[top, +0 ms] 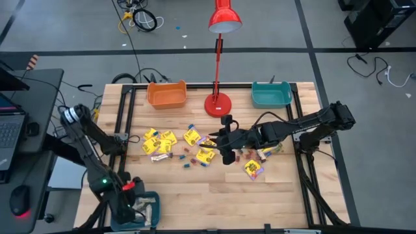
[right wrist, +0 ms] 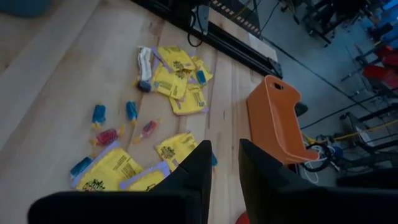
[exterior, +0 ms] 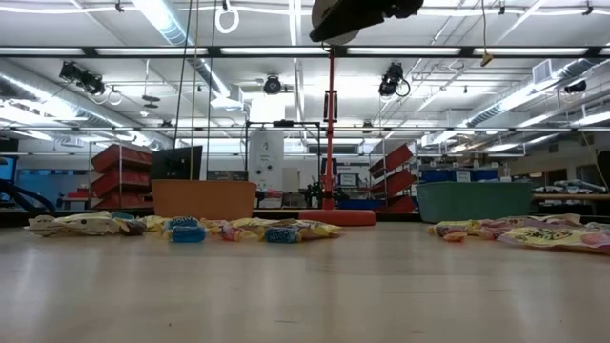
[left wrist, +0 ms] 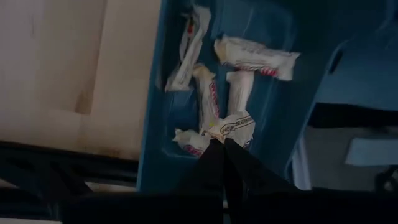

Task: Sort candy
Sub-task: Put the white candy into the blue bin

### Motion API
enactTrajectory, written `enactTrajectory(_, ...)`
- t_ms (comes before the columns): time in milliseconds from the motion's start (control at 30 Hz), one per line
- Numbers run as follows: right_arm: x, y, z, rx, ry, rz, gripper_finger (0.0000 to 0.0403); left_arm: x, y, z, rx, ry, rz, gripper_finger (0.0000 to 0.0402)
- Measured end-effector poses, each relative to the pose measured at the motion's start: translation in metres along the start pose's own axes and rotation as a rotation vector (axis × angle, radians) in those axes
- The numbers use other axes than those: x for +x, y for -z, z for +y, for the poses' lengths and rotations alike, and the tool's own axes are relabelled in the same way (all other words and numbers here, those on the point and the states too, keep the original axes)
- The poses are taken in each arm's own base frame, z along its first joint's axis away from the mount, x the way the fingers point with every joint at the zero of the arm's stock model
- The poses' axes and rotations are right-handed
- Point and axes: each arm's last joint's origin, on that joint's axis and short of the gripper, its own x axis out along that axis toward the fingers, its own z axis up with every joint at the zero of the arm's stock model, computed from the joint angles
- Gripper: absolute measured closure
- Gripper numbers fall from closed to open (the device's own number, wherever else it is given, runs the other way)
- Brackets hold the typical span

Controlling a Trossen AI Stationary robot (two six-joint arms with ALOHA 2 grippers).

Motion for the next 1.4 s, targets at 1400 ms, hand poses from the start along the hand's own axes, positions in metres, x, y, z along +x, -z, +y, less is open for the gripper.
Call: enactTrajectory(1400,0.007,0.002,-0.01,0.023,-0.123,-0.053,0.0338,0.033,0.027,-0.069,0.241,-0.599,-0.201,0.0401)
